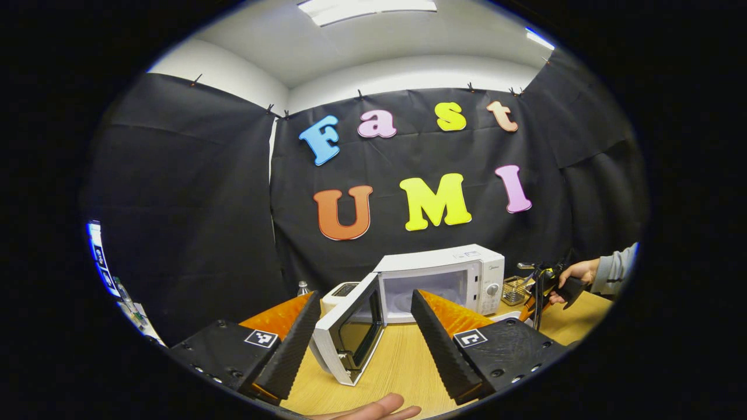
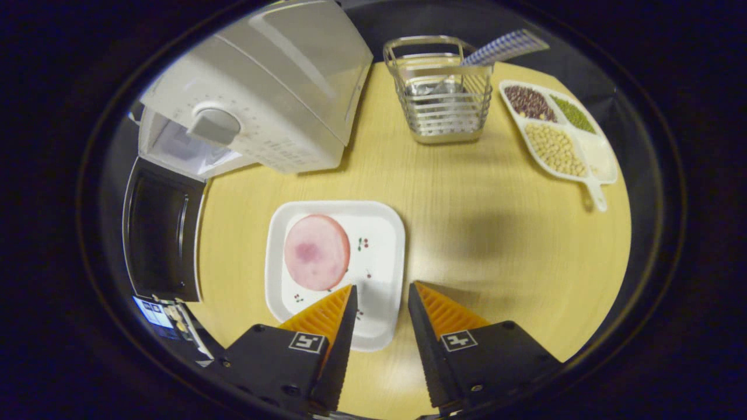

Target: Open the microwave oven with the left hand, put the food in, and close the microwave oven.

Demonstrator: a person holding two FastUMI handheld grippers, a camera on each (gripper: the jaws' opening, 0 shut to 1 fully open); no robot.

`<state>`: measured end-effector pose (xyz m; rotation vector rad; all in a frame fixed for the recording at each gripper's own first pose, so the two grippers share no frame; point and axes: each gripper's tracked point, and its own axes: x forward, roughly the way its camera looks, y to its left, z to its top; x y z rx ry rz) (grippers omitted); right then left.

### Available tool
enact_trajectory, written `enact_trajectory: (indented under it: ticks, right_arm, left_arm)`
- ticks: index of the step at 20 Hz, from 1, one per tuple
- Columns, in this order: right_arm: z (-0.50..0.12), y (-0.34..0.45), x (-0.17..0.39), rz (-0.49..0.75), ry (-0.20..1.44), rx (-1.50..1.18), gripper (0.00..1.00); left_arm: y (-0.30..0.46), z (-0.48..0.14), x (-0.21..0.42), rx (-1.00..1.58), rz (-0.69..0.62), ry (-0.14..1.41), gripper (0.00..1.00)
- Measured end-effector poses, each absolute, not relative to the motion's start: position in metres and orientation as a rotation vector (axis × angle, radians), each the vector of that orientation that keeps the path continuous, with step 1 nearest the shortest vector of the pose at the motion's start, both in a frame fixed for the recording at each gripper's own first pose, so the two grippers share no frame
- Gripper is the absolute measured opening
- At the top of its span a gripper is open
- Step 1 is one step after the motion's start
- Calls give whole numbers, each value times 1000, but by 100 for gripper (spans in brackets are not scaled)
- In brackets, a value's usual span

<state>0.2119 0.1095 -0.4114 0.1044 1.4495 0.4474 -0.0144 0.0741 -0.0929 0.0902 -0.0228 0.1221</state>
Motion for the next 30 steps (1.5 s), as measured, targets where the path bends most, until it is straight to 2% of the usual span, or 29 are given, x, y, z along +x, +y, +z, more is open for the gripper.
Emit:
enact_trajectory:
  ticks: [1,2,3,9,11,12,13,16,21,22,30]
  right_arm:
    - [-420,98,219,414,1458,75,57]
    - [-413,91,229,407,1457,93,19]
    - [-419,90,229,409,1452,89,2]
    - [-415,91,225,421,1464,123,4]
    - [-413,100,222,444,1472,273,4]
    - [-410,103,219,455,1488,349,0]
    - [-407,103,213,461,1501,397,4]
    - [-404,112,204,483,1482,493,4]
    - [-393,130,195,508,1405,545,0]
    - [-392,135,193,513,1394,544,4]
    - [-380,196,174,515,1304,570,4]
  left_arm:
    - [72,-94,-15,102,127,-23,93]
    - [68,-95,-16,112,132,-20,94]
    - [66,-96,-16,118,134,-20,96]
    - [61,-95,-22,108,130,-18,95]
    - [62,-94,-27,106,128,-29,95]
    - [61,-94,-31,102,126,-33,95]
    - [60,-94,-33,97,124,-34,96]
    - [62,-94,-34,88,115,-44,96]
    - [68,-103,-43,53,83,-47,95]
    - [72,-106,-45,50,80,-42,95]
    - [110,-128,-46,49,108,-5,96]
